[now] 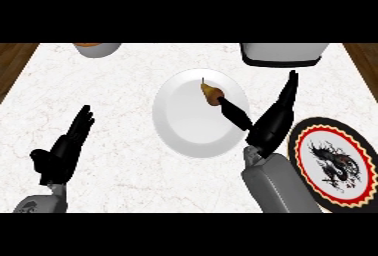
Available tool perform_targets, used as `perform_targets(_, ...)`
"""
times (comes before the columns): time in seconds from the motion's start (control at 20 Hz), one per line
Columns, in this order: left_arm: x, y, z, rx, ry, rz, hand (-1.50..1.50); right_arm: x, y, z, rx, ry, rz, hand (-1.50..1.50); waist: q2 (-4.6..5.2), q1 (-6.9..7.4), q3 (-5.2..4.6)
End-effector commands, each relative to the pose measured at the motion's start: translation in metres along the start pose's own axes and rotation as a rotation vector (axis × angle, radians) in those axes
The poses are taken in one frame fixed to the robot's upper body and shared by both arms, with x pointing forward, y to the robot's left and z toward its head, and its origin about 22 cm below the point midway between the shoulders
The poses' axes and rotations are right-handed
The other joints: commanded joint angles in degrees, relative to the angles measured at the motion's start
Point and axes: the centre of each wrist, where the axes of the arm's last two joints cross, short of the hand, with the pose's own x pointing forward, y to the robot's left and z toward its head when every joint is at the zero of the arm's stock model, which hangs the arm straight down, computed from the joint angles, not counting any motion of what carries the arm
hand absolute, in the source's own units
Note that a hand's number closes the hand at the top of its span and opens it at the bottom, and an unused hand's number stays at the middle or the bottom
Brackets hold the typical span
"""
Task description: Pick the pear from the plate and place it in the plate
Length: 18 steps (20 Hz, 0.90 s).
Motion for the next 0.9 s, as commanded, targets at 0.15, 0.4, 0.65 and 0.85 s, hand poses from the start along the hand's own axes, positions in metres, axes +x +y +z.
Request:
perform_targets(0.15, 0.006, 0.017, 0.001, -0.001, -0.007, 0.001, 0.00, -0.061, -0.073, 0.057, -0.013, 0.024, -0.108, -1.50, 0.02, -0.76, 0.00)
perform_targets(0.4, 0.018, 0.014, -0.002, 0.015, -0.016, 0.004, 0.00, -0.066, -0.114, 0.046, 0.046, -0.034, -0.102, -1.50, 0.11, -0.30, -0.04)
perform_targets(0.65, -0.013, 0.012, 0.021, -0.010, -0.009, 0.020, 0.00, -0.103, -0.132, 0.056, 0.052, -0.009, -0.040, -1.50, 0.16, -0.12, -0.03)
perform_targets(0.85, -0.006, -0.006, 0.001, -0.001, 0.009, -0.003, 0.00, -0.120, -0.122, 0.061, 0.031, -0.023, -0.020, -1.50, 0.22, -0.17, -0.01)
